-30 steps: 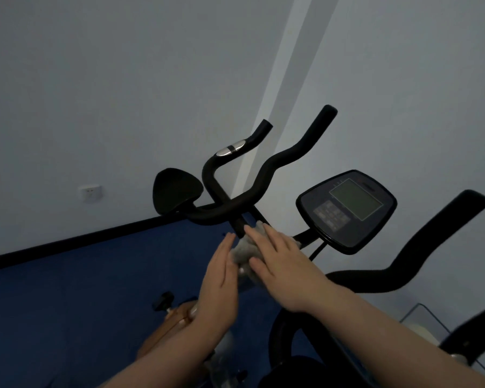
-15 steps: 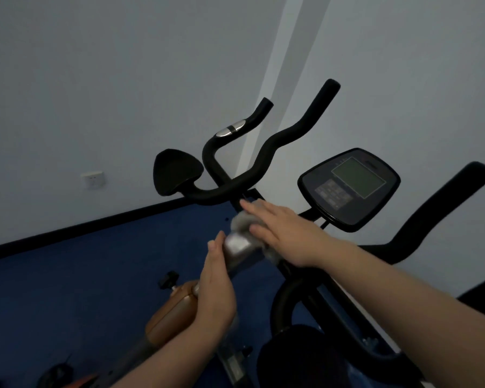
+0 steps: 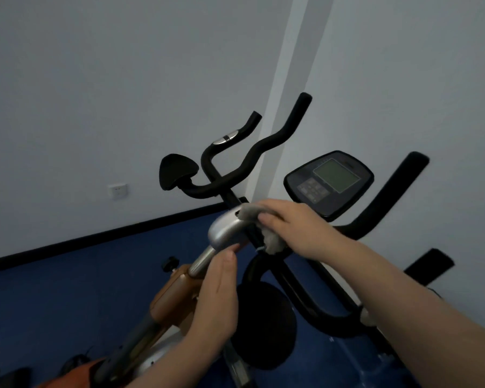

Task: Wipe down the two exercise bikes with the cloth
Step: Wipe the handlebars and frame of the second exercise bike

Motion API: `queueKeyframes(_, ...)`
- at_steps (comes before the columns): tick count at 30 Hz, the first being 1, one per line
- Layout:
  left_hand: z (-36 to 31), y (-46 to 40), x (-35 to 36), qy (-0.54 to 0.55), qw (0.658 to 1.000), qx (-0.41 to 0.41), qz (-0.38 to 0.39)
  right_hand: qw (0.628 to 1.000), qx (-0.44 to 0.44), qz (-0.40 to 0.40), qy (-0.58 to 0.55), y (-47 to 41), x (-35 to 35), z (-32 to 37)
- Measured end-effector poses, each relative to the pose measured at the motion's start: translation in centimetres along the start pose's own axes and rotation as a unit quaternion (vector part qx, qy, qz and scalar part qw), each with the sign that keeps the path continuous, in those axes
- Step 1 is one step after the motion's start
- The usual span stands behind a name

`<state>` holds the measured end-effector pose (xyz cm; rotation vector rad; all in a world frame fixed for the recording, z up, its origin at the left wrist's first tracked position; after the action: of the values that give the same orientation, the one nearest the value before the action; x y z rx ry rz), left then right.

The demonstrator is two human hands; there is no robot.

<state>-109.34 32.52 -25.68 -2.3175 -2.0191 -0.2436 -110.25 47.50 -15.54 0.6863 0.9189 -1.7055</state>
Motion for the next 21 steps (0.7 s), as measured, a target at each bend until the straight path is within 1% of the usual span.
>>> queueKeyframes(1,0.0,0.8,0.3,0.0,1.0,0.016,-0.018,1.0,-0.01,-0.001,-0.002,1.2,-0.1,0.6)
queueKeyframes(2,0.2,1.3,0.4,0.02,0.999,0.01,-0.039,1.0,-0.019,0.007,0.004,2.5,0.2,1.1)
queueKeyframes(4,0.8,2.1,0.4,0.039,0.995,0.01,-0.093,0.998,-0.024,0.023,0.048,5.4,1.9,1.6)
queueKeyframes(6,1.4,2.8,0.1,-0.003,0.991,0.014,-0.136,0.997,-0.012,-0.004,0.07,8.6,3.7,1.3)
queueKeyframes(7,1.7,3.2,-0.1,-0.015,0.99,0.013,-0.141,0.998,0.002,-0.026,0.055,10.2,4.4,1.1)
queueKeyframes(10,2.9,4.5,-0.4,-0.001,0.992,-0.036,-0.12,0.994,0.071,-0.066,-0.048,14.2,5.0,0.3)
queueKeyframes(12,2.9,5.0,-0.8,-0.003,0.992,-0.06,-0.109,0.992,0.082,-0.059,-0.071,14.8,4.5,-0.1)
queueKeyframes(14,2.1,5.2,-1.2,-0.032,0.992,-0.049,-0.11,0.991,0.1,-0.051,-0.072,13.3,3.9,-0.3)
queueKeyframes(16,1.0,5.3,-1.4,-0.004,0.989,-0.066,-0.133,0.989,0.14,-0.025,-0.042,10.7,4.0,0.3)
queueKeyframes(17,0.7,5.4,-1.6,-0.006,0.987,-0.07,-0.141,0.991,0.135,-0.007,0.014,9.7,4.4,0.8)
queueKeyframes(18,0.2,5.5,-1.6,-0.023,0.989,-0.066,-0.129,0.99,0.117,-0.011,0.075,9.2,5.0,1.4)
queueKeyframes(20,-0.6,5.5,-1.6,-0.042,0.994,-0.044,-0.092,0.985,0.08,-0.069,0.138,10.1,5.8,2.3)
queueKeyframes(21,-0.8,5.3,-1.6,-0.036,0.996,-0.036,-0.075,0.982,0.095,-0.103,0.127,11.2,5.9,2.3)
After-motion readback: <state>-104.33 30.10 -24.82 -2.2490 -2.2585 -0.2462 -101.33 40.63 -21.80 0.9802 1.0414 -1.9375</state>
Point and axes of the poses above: each hand's wrist, its own y-axis away from the middle knuckle, its own x-axis out of the palm, z = x × y, the point moved 3 cm from there along -y, towards the middle knuckle, and after that the axes turned 13 degrees about -z, right-handed, at the moved point
